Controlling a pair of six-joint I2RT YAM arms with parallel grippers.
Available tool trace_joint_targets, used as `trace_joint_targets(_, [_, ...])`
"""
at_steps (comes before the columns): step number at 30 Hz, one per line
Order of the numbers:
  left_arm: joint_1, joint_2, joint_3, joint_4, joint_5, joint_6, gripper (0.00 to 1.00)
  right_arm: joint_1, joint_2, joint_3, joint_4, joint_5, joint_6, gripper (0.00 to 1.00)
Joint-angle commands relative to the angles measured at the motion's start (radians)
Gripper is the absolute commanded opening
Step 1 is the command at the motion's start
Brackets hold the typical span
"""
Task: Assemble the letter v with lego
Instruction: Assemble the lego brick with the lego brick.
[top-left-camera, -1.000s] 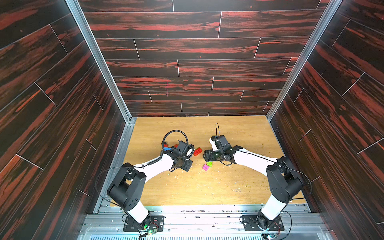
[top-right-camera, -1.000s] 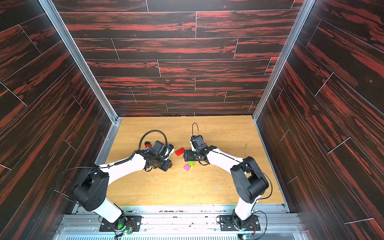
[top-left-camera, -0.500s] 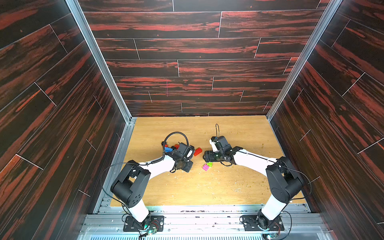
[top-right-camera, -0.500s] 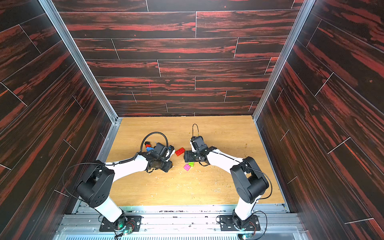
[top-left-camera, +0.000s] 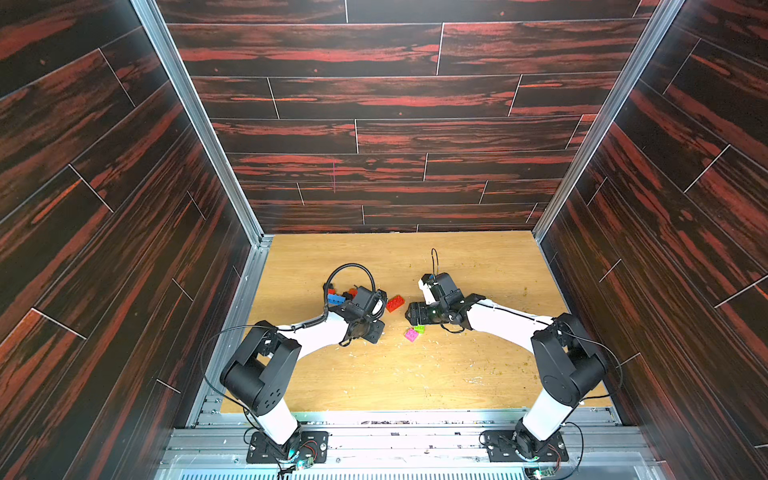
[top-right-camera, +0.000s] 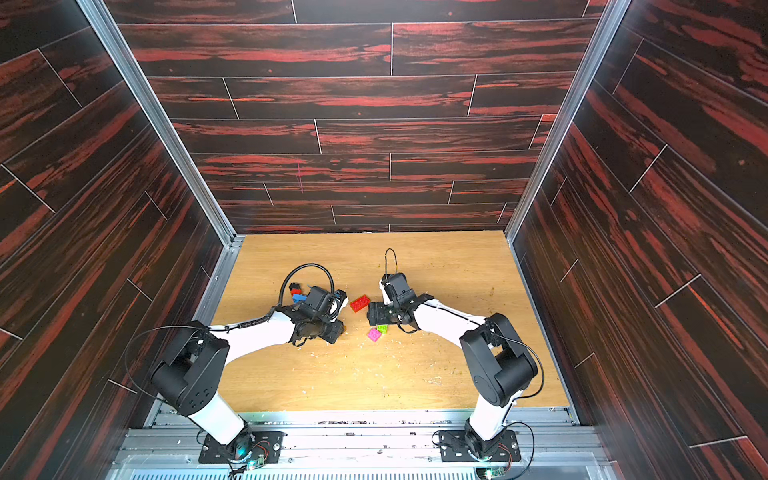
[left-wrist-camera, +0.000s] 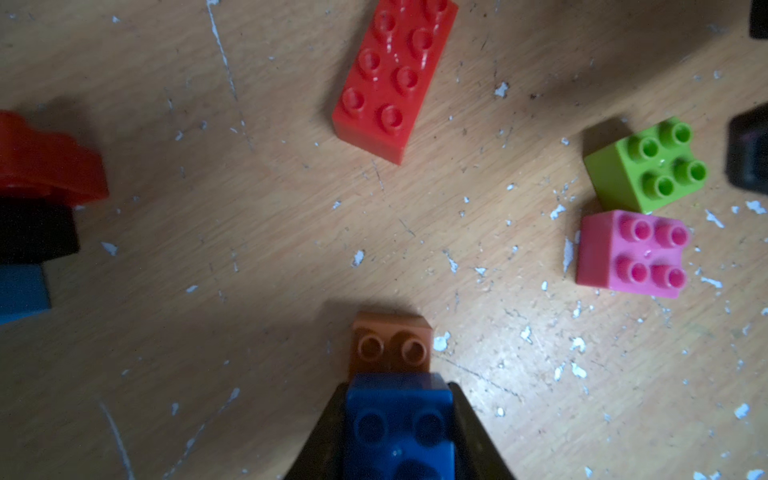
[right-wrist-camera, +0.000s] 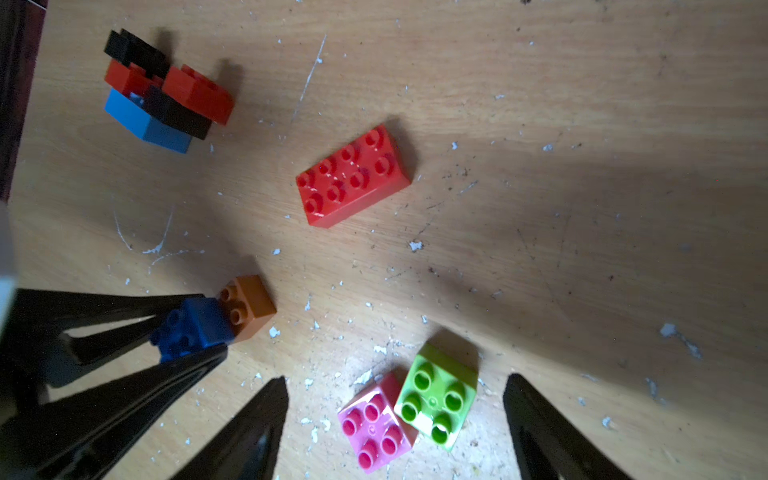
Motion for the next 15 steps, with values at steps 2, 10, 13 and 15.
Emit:
trace_joint_targets(2, [0.011,-0.031,-0.023,-0.029,-0.003,0.005,0.19,0.005,0.001,-0.007,0.009,-0.013,0.002,0.84])
trace_joint_targets(10, [0.016,0.010,-0.011,-0.062,-0.001,-0.001,0.20,0.006,0.003,-0.007,0.005,-0.015,0.000,0.84])
trace_joint_targets(13, [0.016,0.010,-0.031,-0.055,-0.009,-0.016,0.19,0.006,0.003,-0.007,0.007,-0.018,0.000,0.84])
trace_joint_targets(15, [0.016,0.016,-0.036,-0.058,-0.025,-0.037,0.19,0.006,0.003,-0.005,0.006,-0.021,-0.001,0.84])
